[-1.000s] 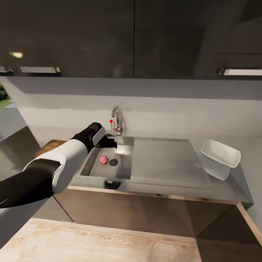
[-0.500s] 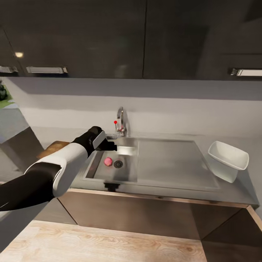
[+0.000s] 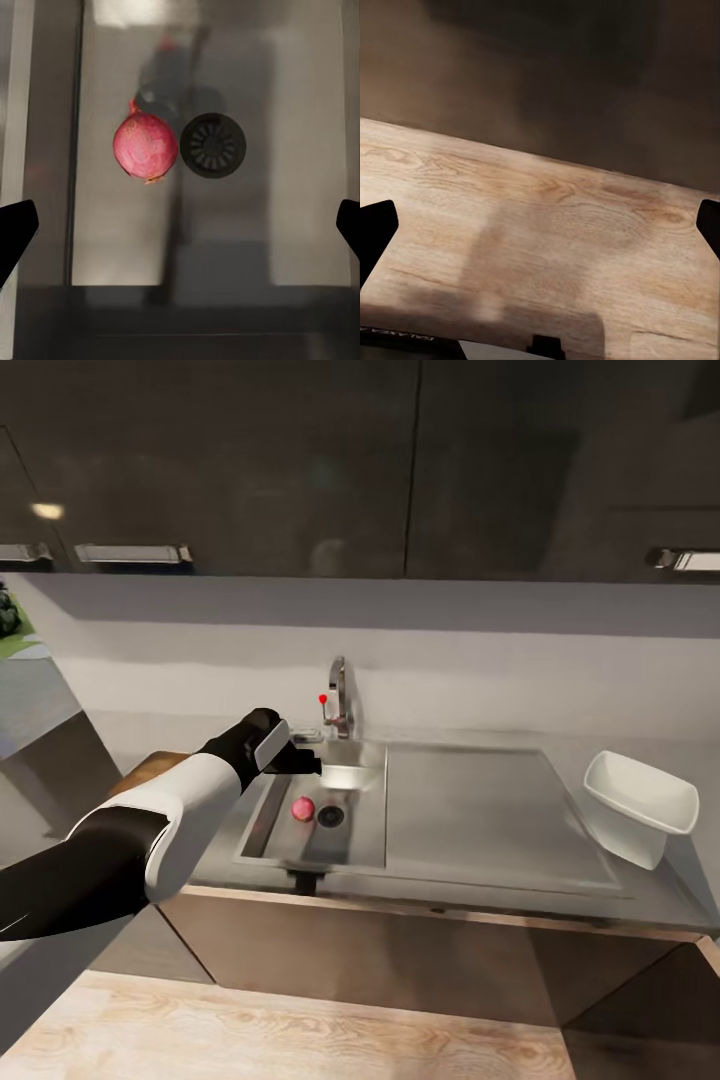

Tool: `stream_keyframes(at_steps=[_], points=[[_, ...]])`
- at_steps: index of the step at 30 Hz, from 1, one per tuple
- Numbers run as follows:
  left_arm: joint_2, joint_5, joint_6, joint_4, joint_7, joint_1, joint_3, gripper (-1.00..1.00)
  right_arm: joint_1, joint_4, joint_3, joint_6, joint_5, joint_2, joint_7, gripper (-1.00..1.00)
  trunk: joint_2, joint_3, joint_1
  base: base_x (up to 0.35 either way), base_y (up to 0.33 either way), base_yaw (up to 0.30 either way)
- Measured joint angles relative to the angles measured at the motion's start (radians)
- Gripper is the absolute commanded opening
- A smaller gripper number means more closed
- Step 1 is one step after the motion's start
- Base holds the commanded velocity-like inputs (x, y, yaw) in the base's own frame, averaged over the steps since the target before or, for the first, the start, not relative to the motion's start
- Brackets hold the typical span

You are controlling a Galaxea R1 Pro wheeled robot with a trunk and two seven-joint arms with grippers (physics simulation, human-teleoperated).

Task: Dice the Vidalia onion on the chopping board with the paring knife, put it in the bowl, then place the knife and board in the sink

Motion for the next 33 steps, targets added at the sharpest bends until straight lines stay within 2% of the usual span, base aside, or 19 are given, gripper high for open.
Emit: stream_keyframes(at_steps=[8,24,33], points=[[0.0,0.0,0.0,0.0,0.0,0.0,-0.001,1.0,0.0,0.0,-0.001,0.0,0.0,-0.001,0.0,1.0,0.0,-0.005,0.0,0.041,0.0,0.0],[0.0,0.0,0.0,0.0,0.0,0.006,-0.001,1.0,0.0,0.0,-0.001,0.0,0.0,0.0,0.0,1.0,0.0,-0.029,0.0,0.002,0.0,0.0],[0.0,0.0,-0.001,0.0,0.0,0.015,-0.001,1.0,0.0,0.0,-0.001,0.0,0.0,-0.001,0.0,1.0,0.0,-0.044,0.0,0.082,0.002,0.0]])
